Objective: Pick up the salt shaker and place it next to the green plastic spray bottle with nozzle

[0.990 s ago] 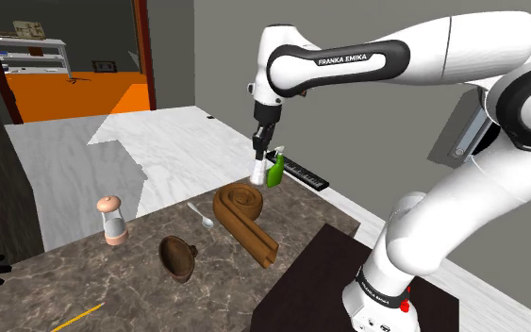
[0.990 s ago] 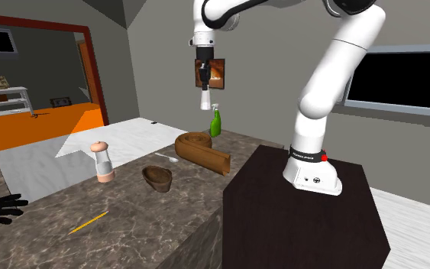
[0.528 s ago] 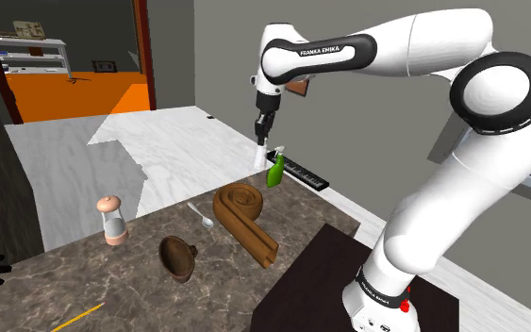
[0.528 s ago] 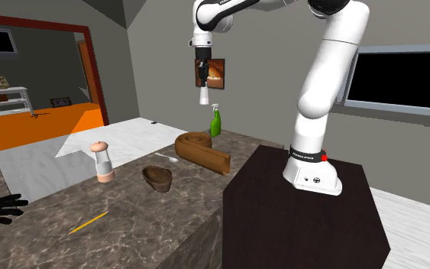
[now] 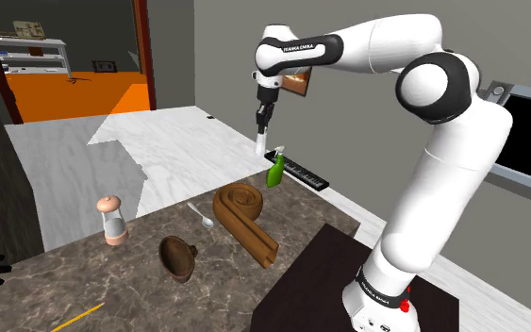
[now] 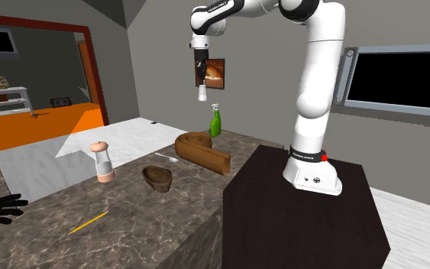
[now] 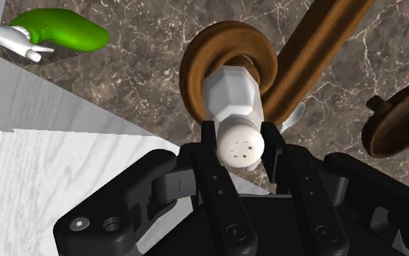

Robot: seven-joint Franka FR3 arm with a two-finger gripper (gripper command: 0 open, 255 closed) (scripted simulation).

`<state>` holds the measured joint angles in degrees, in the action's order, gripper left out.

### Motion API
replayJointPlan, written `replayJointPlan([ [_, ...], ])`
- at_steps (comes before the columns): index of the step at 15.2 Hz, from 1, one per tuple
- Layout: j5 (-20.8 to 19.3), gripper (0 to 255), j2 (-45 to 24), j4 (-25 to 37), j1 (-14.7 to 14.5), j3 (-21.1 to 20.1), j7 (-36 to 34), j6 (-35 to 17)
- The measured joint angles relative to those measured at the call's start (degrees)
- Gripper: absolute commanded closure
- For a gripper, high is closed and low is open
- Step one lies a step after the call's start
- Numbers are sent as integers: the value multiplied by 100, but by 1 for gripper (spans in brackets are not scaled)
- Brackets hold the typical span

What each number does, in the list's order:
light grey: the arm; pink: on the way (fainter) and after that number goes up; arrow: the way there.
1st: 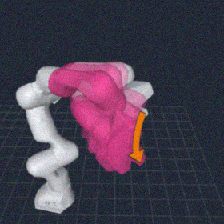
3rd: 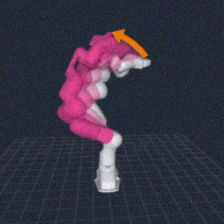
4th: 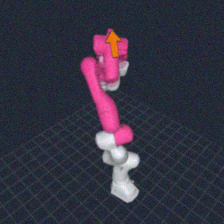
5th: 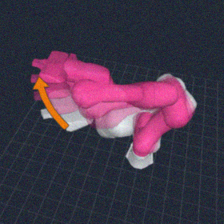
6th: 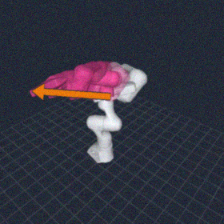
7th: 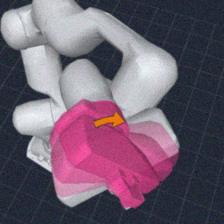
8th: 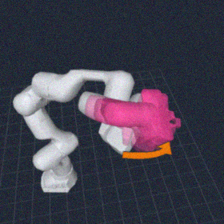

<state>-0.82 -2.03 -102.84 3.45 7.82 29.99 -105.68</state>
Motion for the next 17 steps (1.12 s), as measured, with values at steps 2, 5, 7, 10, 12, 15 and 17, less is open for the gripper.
replayJointPlan([
  [2,58,255,-353,439,91,76,181,86],
  [5,179,255,-970,1261,281,192,495,295],
  [7,257,255,-1312,1696,429,262,707,393],
  [10,401,255,-2033,2716,644,311,936,704],
  [12,426,255,-2153,2820,689,317,988,689],
  [15,431,255,-2166,2641,695,318,1009,498],
  [17,432,255,-2159,2470,695,319,1021,333],
])
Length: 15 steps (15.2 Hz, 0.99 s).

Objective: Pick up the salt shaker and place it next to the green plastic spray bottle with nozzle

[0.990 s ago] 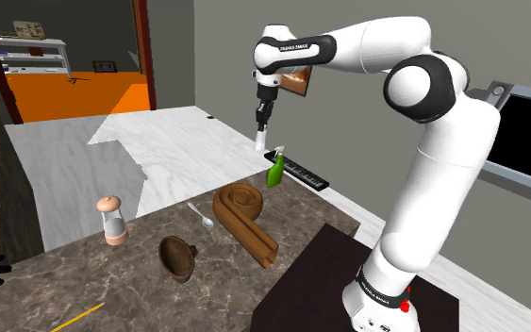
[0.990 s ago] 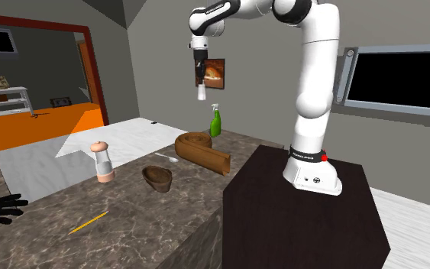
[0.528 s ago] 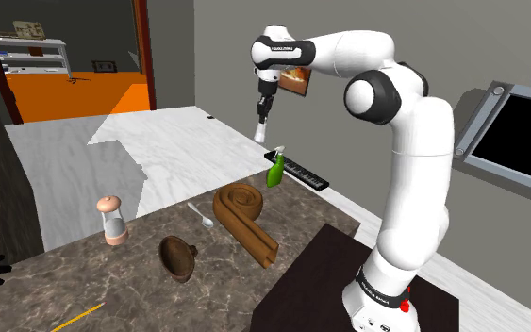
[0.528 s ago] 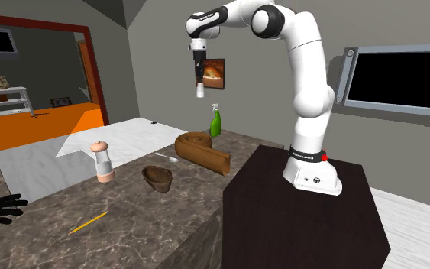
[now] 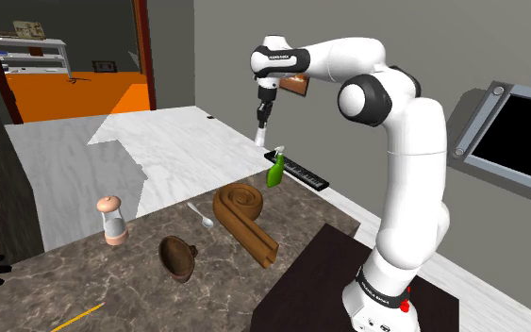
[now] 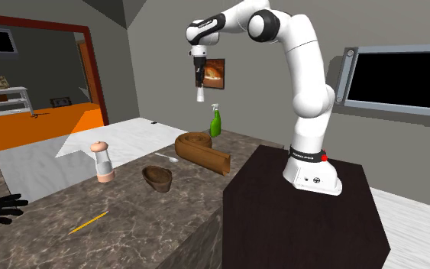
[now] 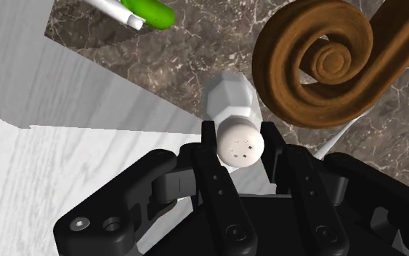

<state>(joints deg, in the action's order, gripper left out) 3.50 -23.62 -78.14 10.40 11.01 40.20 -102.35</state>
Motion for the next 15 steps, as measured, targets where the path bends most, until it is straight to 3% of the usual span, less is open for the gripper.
replayJointPlan([
  [15,35,255,-142,-936,-32,-27,9,-1075],
])
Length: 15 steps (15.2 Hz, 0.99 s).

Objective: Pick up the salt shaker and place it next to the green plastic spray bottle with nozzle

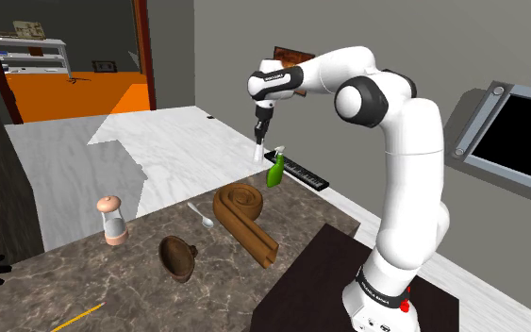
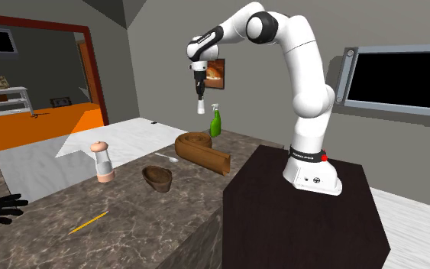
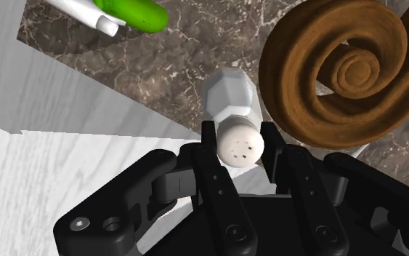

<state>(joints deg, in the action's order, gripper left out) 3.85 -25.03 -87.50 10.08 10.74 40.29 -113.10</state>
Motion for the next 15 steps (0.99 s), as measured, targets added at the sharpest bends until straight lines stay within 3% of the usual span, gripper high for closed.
replayJointPlan([
  [15,91,255,-413,-569,20,-48,50,-976],
])
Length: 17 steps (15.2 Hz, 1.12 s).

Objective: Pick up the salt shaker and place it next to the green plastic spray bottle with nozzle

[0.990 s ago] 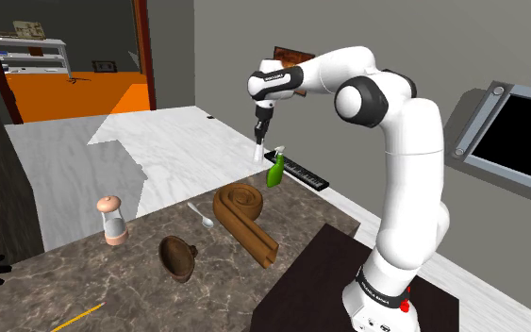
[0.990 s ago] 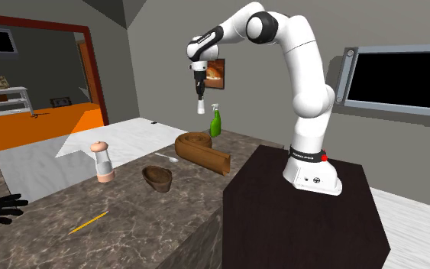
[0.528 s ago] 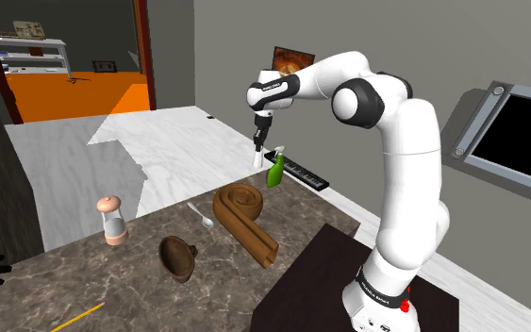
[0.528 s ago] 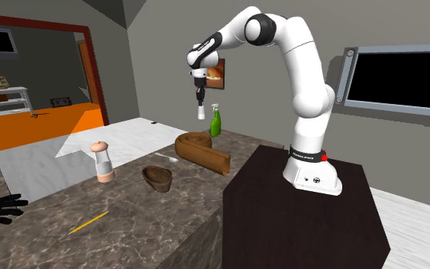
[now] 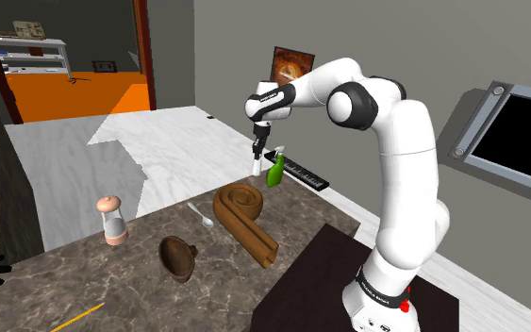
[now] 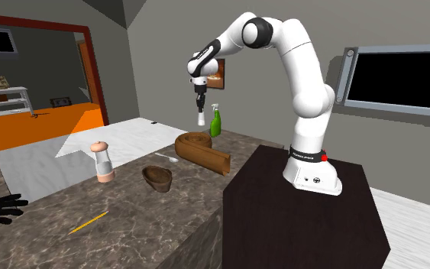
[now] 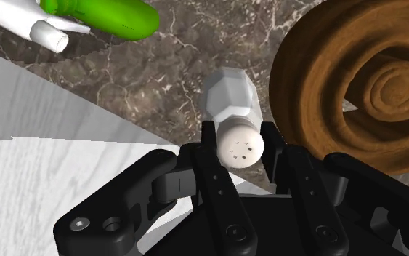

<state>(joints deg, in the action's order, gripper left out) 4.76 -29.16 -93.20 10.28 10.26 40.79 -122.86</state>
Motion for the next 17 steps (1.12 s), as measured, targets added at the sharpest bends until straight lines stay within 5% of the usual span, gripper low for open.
replayJointPlan([
  [17,136,255,-707,-268,52,-92,64,-971],
])
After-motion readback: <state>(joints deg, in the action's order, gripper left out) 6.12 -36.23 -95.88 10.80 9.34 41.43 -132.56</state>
